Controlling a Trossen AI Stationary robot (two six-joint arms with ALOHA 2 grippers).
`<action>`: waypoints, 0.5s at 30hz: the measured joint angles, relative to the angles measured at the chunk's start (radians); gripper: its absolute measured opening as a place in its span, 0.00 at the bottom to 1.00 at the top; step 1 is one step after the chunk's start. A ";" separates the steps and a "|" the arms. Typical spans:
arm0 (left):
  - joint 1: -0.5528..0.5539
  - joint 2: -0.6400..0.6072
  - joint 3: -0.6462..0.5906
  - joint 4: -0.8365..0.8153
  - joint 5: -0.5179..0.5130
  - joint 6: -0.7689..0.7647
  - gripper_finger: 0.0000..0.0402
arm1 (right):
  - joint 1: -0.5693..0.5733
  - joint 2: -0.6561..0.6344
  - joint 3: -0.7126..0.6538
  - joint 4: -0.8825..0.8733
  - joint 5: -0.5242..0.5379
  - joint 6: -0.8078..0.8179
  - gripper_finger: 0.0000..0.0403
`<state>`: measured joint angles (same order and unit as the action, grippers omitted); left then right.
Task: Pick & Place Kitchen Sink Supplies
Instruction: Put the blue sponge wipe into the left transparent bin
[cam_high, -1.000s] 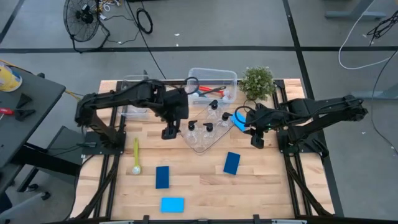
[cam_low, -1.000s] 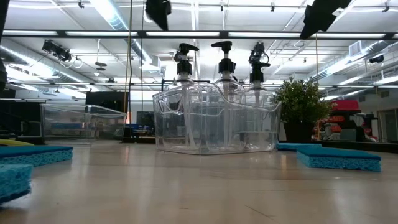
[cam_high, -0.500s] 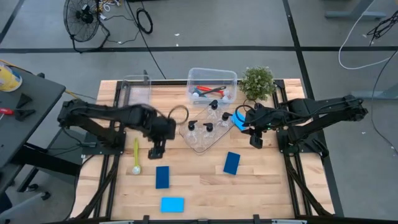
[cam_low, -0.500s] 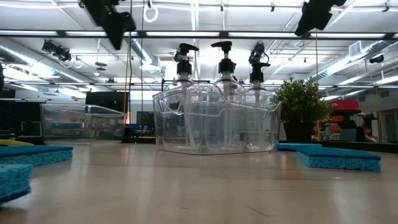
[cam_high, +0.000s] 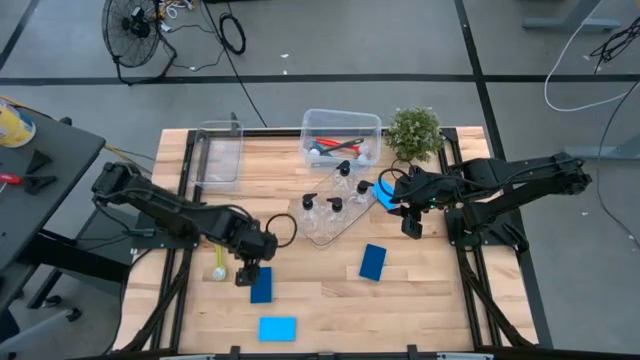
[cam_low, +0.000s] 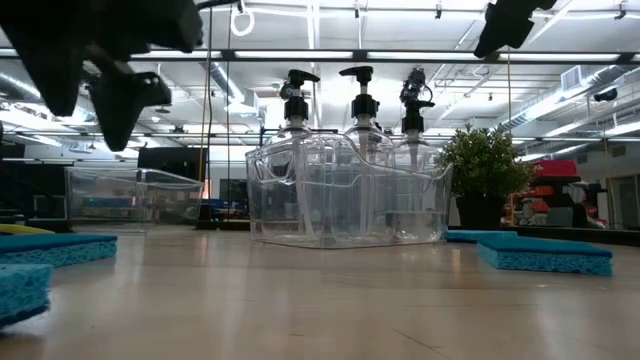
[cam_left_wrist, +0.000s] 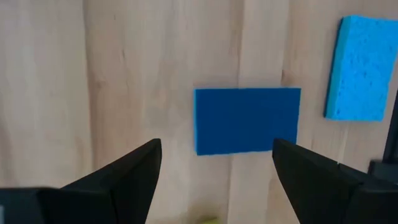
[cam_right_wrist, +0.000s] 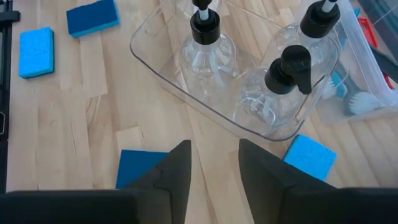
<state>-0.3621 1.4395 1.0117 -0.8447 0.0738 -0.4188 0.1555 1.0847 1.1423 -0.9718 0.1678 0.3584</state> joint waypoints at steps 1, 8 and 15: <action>-0.008 0.000 -0.015 0.021 0.000 -0.019 0.77 | 0.000 0.000 0.000 0.000 0.000 0.000 0.34; -0.047 0.000 -0.142 0.175 -0.025 -0.145 0.77 | 0.000 0.000 0.000 0.000 0.008 0.001 0.34; -0.051 0.000 -0.247 0.316 -0.046 -0.249 0.77 | 0.000 0.000 0.000 0.000 0.008 0.002 0.34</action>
<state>-0.4129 1.4395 0.7648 -0.5286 0.0277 -0.6681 0.1555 1.0847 1.1423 -0.9722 0.1757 0.3607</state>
